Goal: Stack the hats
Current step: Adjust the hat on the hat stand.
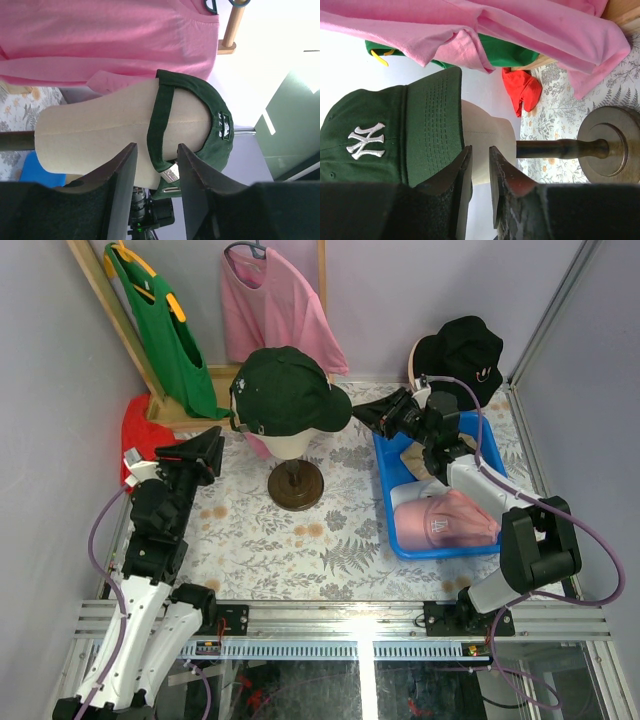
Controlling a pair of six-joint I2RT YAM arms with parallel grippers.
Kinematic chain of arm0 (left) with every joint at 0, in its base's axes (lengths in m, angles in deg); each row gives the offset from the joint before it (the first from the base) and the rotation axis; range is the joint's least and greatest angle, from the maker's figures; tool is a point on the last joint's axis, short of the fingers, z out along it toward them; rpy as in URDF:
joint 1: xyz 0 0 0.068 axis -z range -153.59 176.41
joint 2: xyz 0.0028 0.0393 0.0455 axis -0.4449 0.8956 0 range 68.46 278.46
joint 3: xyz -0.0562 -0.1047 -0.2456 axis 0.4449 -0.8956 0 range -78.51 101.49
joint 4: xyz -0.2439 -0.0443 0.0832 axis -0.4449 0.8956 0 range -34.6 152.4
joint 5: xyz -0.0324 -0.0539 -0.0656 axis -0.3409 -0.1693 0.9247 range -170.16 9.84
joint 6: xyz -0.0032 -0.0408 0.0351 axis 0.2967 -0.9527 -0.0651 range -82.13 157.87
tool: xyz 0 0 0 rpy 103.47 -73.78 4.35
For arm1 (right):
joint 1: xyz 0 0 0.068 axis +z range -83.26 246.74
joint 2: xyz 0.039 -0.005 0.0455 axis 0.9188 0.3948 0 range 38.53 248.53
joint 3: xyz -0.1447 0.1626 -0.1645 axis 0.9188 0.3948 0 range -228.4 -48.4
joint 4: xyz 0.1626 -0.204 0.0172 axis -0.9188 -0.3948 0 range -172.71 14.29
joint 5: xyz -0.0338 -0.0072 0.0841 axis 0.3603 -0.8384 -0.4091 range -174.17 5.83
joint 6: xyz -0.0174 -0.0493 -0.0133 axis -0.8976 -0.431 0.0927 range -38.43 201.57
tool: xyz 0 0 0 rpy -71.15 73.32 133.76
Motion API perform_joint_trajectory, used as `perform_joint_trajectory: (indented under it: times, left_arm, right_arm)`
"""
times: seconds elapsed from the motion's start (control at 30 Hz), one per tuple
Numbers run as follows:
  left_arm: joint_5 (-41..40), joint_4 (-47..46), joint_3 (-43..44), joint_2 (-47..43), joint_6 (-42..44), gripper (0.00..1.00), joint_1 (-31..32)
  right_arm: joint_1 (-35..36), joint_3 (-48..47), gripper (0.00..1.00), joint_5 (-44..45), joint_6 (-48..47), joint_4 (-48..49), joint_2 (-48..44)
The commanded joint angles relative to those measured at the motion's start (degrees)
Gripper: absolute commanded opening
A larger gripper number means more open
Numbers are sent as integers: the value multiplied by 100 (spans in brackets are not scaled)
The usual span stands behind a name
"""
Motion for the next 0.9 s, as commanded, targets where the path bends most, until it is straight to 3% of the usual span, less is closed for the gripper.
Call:
perform_joint_trajectory:
  times: [0.0, 0.17, 0.87]
  left_arm:
    - [-238, -402, 151, 78, 320, 39, -15]
    - [-14, -864, 311, 480, 627, 47, -11]
    - [658, -2023, 559, 1451, 889, 48, -149]
  right_arm:
    - [-76, -317, 28, -1, 65, 317, -129]
    - [-91, -423, 29, -70, 117, 397, -91]
    - [-98, -807, 31, -371, 262, 563, 177]
